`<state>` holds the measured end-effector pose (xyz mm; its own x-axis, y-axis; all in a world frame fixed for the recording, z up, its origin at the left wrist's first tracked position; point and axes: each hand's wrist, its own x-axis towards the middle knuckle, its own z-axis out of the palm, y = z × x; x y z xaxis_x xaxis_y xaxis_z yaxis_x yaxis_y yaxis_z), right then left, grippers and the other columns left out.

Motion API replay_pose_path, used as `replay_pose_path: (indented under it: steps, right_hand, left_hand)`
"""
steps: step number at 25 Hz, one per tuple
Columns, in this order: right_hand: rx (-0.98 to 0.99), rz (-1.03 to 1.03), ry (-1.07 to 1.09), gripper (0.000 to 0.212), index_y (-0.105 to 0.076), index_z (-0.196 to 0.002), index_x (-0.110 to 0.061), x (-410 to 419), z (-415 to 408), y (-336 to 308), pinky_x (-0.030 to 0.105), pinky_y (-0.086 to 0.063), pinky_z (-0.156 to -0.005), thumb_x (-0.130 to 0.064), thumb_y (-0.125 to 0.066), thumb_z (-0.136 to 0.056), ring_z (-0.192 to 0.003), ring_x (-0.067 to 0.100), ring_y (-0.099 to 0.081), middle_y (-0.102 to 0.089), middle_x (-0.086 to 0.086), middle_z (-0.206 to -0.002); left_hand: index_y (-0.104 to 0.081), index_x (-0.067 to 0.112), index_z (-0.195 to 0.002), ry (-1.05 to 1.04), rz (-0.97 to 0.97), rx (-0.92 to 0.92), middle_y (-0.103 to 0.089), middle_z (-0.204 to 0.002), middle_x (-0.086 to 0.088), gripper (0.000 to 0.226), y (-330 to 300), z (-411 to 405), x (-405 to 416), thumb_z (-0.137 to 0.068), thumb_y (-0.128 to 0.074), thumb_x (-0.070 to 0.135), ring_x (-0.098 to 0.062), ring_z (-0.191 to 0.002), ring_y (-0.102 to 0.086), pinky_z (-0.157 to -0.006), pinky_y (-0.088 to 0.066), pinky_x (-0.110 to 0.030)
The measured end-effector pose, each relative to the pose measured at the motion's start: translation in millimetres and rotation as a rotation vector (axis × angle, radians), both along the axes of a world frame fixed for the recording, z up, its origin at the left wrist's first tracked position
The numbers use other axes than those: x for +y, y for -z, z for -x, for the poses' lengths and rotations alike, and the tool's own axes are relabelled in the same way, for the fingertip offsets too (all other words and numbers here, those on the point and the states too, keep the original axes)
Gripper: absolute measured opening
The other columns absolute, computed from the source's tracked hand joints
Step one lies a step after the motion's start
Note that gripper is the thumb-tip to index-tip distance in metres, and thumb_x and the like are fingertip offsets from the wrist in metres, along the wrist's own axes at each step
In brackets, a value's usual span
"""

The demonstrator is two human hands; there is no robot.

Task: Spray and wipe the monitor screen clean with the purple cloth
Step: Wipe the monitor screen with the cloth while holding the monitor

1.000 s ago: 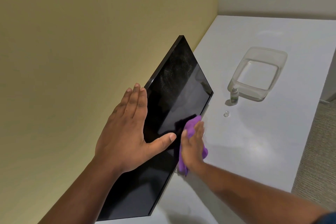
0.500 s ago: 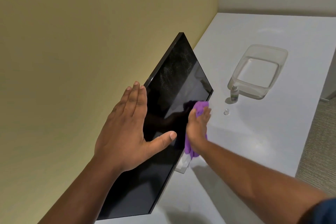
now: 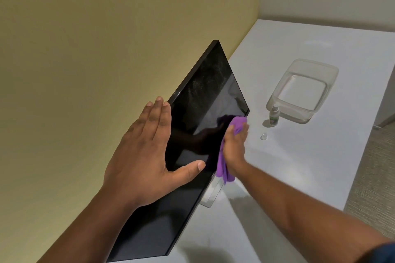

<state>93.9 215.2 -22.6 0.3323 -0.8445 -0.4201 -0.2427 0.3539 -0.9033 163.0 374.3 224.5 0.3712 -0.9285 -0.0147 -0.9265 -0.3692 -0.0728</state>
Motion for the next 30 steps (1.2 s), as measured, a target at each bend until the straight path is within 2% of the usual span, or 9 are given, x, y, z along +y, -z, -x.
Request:
replay_pose_path:
  steps: [2,4,6,9,15,19,22,27,30]
  right_hand:
    - [-0.023,-0.093,0.056,0.071,0.009,-0.162,-0.023,-45.3,-10.3,-13.9,0.047,-0.011,-0.129,-0.052,-0.026,-0.108,-0.159,0.022,-0.003,0.006,-0.003,-0.172]
    - [-0.005,-0.045,0.072,0.071,0.010,-0.162,-0.023,-49.5,-18.1,-28.2,0.045,-0.007,-0.129,-0.051,-0.026,-0.108,-0.159,0.019,0.001,0.008,-0.004,-0.172]
    - [-0.054,-0.024,0.053,0.071,0.010,-0.162,-0.027,-14.6,-11.8,-21.7,0.044,-0.007,-0.129,-0.053,-0.028,-0.108,-0.158,0.016,0.000,0.008,-0.008,-0.172]
    - [-0.179,-0.155,-0.009,0.076,0.008,-0.162,-0.035,37.8,9.8,-4.0,0.049,-0.018,-0.127,-0.063,-0.029,-0.102,-0.157,0.022,-0.016,-0.006,-0.006,-0.172]
    - [-0.069,-0.212,0.146,0.069,-0.002,-0.163,-0.027,-86.7,-17.3,-16.9,0.051,-0.022,-0.125,-0.057,-0.027,-0.106,-0.155,0.028,-0.023,-0.018,0.002,-0.170]
    - [-0.067,-0.028,0.077,0.070,0.005,-0.163,-0.026,-5.1,-6.2,-21.5,0.045,-0.007,-0.129,-0.049,-0.032,-0.108,-0.158,0.017,0.000,0.005,-0.006,-0.172]
    - [0.005,0.045,-0.077,0.077,0.013,-0.161,-0.033,69.8,6.4,-18.1,0.046,-0.009,-0.129,-0.063,-0.025,-0.100,-0.158,0.014,0.002,0.011,-0.012,-0.170]
    - [0.054,-0.088,0.049,0.066,0.011,-0.162,-0.024,-14.6,-12.7,-42.5,0.044,-0.001,-0.129,-0.048,-0.023,-0.110,-0.158,0.015,0.008,0.013,-0.006,-0.171]
    - [0.021,0.037,0.021,0.073,0.011,-0.161,-0.024,25.7,-20.5,-62.8,0.040,-0.001,-0.129,-0.054,-0.025,-0.106,-0.157,0.011,0.009,0.014,-0.007,-0.171]
  left_hand:
    - [0.013,0.020,-0.162,-0.001,-0.005,-0.007,0.016,-0.171,0.001,0.119,-0.3,0.6,0.1,-0.078,-0.017,0.098,-0.014,-0.157,0.014,-0.126,-0.008,-0.038]
    - [0.013,0.020,-0.162,-0.007,-0.004,-0.011,0.016,-0.171,0.001,0.119,-0.9,0.5,0.7,-0.077,-0.016,0.098,-0.014,-0.157,0.014,-0.126,-0.007,-0.036]
    - [0.013,0.020,-0.162,-0.009,-0.002,-0.009,0.017,-0.171,0.001,0.120,-1.3,0.3,-0.2,-0.076,-0.015,0.099,-0.013,-0.157,0.014,-0.126,-0.006,-0.035]
    - [0.012,0.020,-0.162,-0.003,-0.003,-0.009,0.015,-0.171,0.001,0.120,-1.0,1.0,-0.8,-0.076,-0.018,0.099,-0.014,-0.157,0.011,-0.126,-0.008,-0.036]
    - [0.009,0.019,-0.163,0.018,-0.006,-0.012,0.010,-0.172,0.001,0.119,-0.2,-0.9,1.1,-0.078,-0.024,0.096,-0.013,-0.158,0.007,-0.125,-0.012,-0.038]
    - [0.008,0.018,-0.163,0.014,0.005,0.002,0.010,-0.172,0.001,0.120,-1.5,-0.5,0.3,-0.077,-0.024,0.097,-0.012,-0.157,0.008,-0.125,-0.011,-0.036]
    - [0.008,0.018,-0.163,0.012,0.001,0.008,0.009,-0.172,0.001,0.120,-3.3,0.2,0.5,-0.077,-0.024,0.096,-0.013,-0.158,0.006,-0.124,-0.013,-0.037]
    - [0.008,0.019,-0.163,0.016,0.010,0.015,0.010,-0.172,0.001,0.120,-2.8,1.8,0.9,-0.078,-0.024,0.096,-0.012,-0.157,0.007,-0.124,-0.010,-0.035]
    - [0.008,0.018,-0.163,0.012,0.014,0.017,0.010,-0.171,0.000,0.121,-3.4,2.0,2.4,-0.077,-0.022,0.097,-0.013,-0.158,0.007,-0.125,-0.009,-0.034]
